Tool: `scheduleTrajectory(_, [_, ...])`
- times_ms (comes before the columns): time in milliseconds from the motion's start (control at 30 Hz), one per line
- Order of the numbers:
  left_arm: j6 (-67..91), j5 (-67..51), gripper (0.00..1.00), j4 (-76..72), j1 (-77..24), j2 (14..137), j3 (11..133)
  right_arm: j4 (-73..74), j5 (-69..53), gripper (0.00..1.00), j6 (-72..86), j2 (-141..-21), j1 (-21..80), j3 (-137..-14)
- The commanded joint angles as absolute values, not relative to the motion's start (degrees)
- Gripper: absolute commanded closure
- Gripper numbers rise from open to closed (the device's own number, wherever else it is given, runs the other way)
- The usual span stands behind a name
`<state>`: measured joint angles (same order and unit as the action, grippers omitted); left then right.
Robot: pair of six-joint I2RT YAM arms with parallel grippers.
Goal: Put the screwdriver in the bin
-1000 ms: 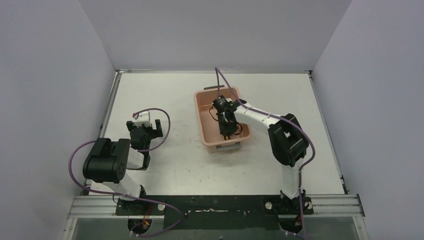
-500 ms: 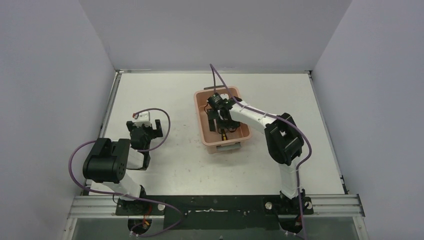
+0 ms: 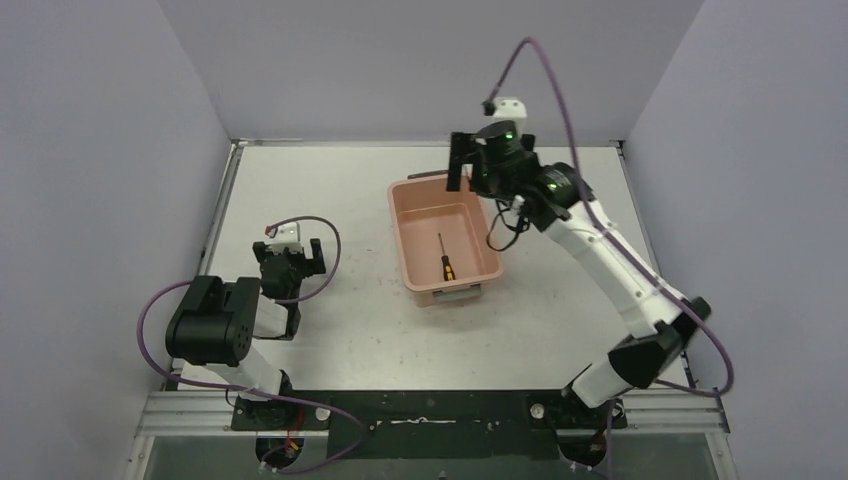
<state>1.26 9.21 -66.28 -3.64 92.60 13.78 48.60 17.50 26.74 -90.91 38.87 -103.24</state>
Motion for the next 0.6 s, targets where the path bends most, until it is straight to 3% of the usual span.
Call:
scheduleTrajectory(0, [1.65,9.5,0.03,-69.23,-3.6,92.29,14.59,44.26,24.5,0.0,24.9,-78.23,28.8,-91.49])
scheduleTrajectory(267, [1.67,9.48,0.03,-69.28,-3.6,92.3,14.59,26.15,21.34,0.0,18.57,-56.79,12.25,-58.93])
scheduleTrajectory(567, [1.67,9.49,0.03,-69.28,-3.6,92.37,14.59,11.68,15.1,0.0,21.85,-50.69,9.68,-32.24])
